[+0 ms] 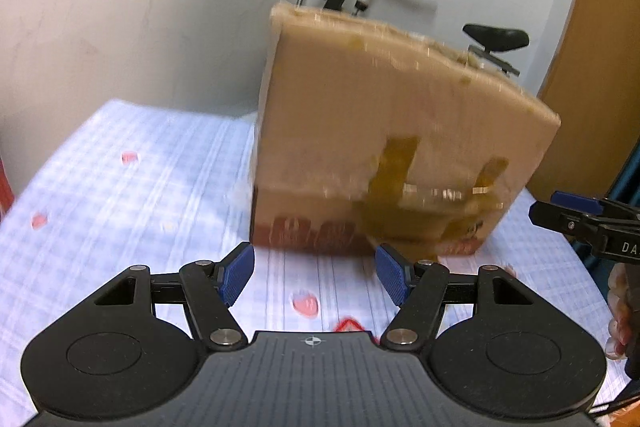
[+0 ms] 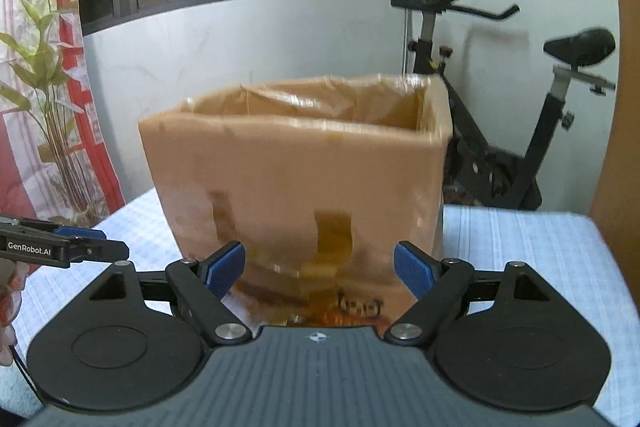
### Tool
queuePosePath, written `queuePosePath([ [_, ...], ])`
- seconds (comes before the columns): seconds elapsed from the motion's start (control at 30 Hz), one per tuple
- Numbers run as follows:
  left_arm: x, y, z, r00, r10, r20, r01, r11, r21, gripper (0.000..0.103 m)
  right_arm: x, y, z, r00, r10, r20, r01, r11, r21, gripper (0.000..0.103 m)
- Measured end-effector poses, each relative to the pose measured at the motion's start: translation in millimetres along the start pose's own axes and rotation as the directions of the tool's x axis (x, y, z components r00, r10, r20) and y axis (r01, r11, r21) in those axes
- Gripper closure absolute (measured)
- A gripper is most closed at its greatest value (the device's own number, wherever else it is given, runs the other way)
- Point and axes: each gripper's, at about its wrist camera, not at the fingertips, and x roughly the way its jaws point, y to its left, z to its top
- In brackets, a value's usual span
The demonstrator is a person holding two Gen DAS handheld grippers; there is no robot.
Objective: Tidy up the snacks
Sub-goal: 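Move both open tools back down to the snacks on the table, then grasp the red packet with left tool while right grasps the blue-white printed bag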
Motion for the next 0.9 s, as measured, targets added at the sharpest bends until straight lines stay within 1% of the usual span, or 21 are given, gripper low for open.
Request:
queuePosePath([
  [0.27,22.7,-7.9,-28.7,0.995,-0.014,-0.094,0.018,0.999,0.037,0.034,2.7,-0.6,-27.7,0.999,-0.001,-0.049,0.003,1.000,0.029,0.019],
  [0.37,27.3,-12.4,-41.9,0.993,-0.029,-0.117,0.036,0.998,0.053,0.034,3.6,-0.5,-37.8,0.998,-0.002,-0.070,0.005,0.999,0.033,0.019],
  [0.5,35.9,-13.7,-52.0,0.988,-0.016,-0.150,0.029,0.996,0.086,0.034,6.3,0.5,-51.8,0.994,0.002,-0.106,0.003,0.999,0.041,0.020],
  [0.63,40.6,-9.2,-58.4,0.985,-0.007,-0.174,0.019,0.997,0.069,0.034,12.1,4.6,-63.6,0.990,0.012,-0.141,-0.007,0.999,0.039,0.020],
  [0.73,39.1,-1.1,-55.9,0.987,-0.007,-0.162,0.013,0.999,0.035,0.034,20.2,11.2,-69.6,0.986,0.031,-0.166,-0.028,0.999,0.024,0.020],
  [0.8,38.3,2.7,-54.3,0.988,-0.008,-0.152,0.012,1.000,0.021,0.034,27.3,18.0,-72.2,0.980,0.060,-0.189,-0.061,0.998,-0.003,0.020],
  [0.9,37.5,4.7,-55.8,0.989,-0.009,-0.148,0.009,1.000,0.004,0.034,40.2,31.5,-75.0,0.967,0.109,-0.231,-0.125,0.990,-0.057,0.020],
])
